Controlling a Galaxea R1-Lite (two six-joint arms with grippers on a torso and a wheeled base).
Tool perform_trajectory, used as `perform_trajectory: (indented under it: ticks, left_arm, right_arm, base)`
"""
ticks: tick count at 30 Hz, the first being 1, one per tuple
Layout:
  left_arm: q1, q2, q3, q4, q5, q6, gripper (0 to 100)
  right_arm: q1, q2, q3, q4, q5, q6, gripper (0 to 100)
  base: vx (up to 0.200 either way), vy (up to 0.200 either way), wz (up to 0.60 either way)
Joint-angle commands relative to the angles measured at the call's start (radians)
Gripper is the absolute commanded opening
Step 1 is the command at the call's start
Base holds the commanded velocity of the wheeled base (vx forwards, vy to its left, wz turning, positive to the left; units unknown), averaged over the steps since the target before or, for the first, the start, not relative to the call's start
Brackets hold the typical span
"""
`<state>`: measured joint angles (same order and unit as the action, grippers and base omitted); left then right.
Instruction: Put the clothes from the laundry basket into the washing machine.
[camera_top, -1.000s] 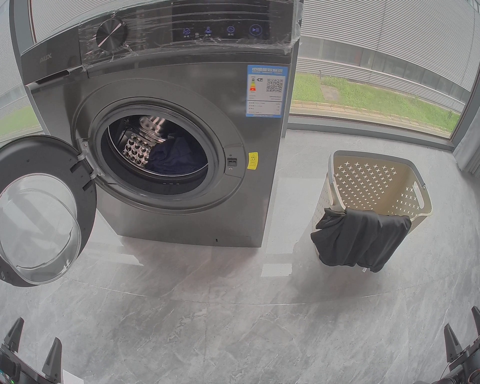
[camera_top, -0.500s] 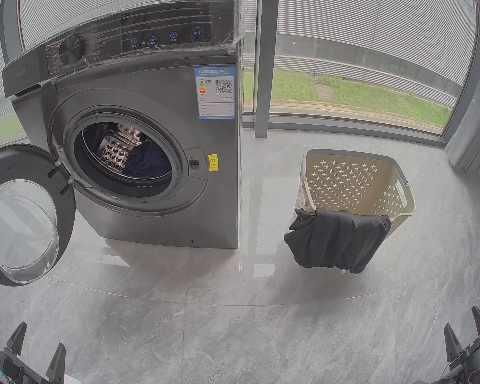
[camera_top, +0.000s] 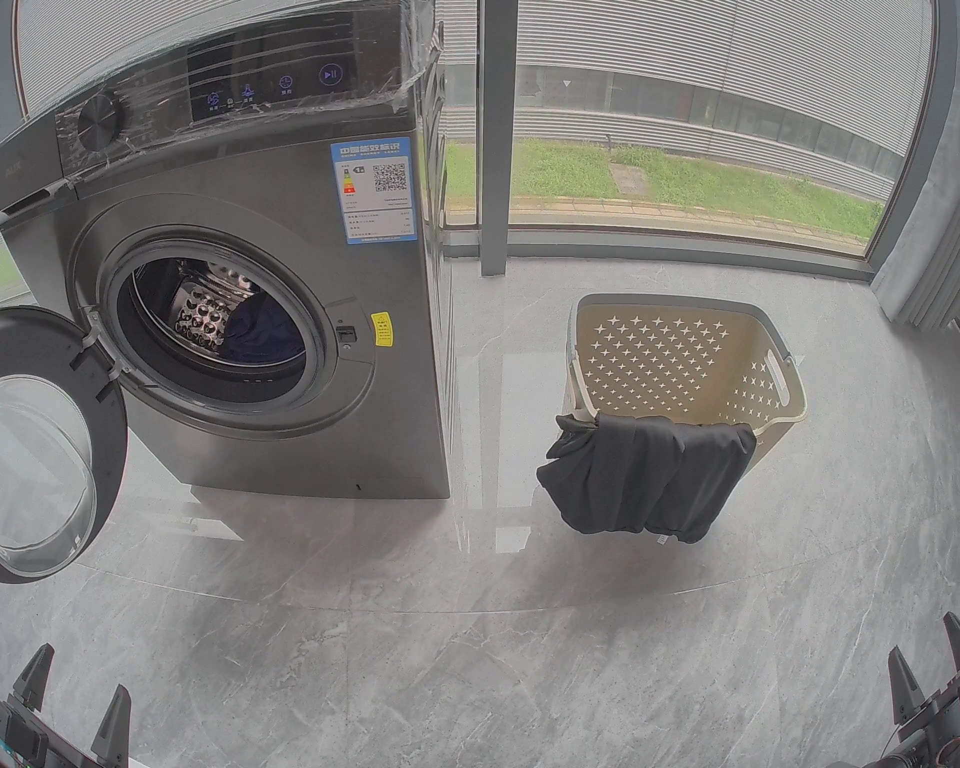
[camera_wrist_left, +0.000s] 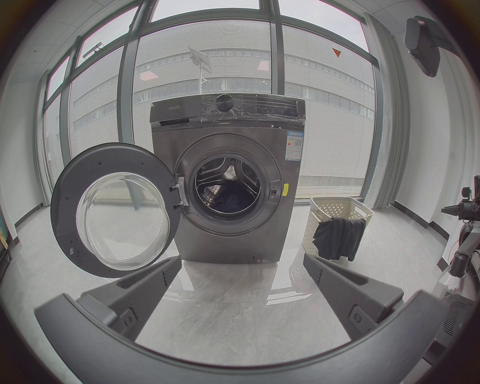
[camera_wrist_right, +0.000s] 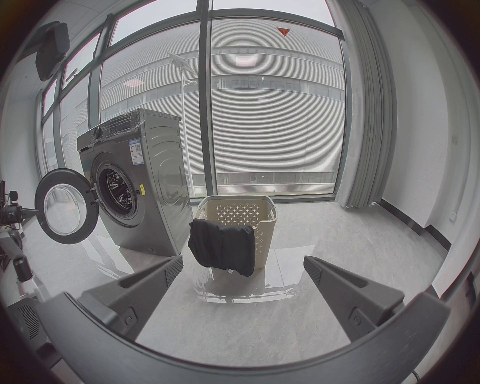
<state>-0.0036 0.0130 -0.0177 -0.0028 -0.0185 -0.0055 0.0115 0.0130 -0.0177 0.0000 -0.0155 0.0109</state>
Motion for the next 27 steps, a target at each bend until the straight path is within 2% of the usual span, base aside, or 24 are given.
perform_trajectory:
  ticks: [1,23,27]
  left_arm:
    - [0.001,-0.013,0.018,0.000,0.000,-0.001,100]
    - [0.001,-0.013,0.018,0.001,0.000,0.001,100]
    - [0.001,-0.013,0.018,0.000,0.000,0.001,100]
  right_arm:
    - [0.001,-0.013,0.018,0.000,0.000,0.000,100]
    - [-0.002,-0.013,0.016,0.002,-0.006,0.003,100]
    - [-0.001,-0.013,0.018,0.002,-0.007,0.006,100]
  base:
    - [0.000,-0.200,0.00]
    - [0.000,-0.200,0.00]
    - [0.000,0.000,0.00]
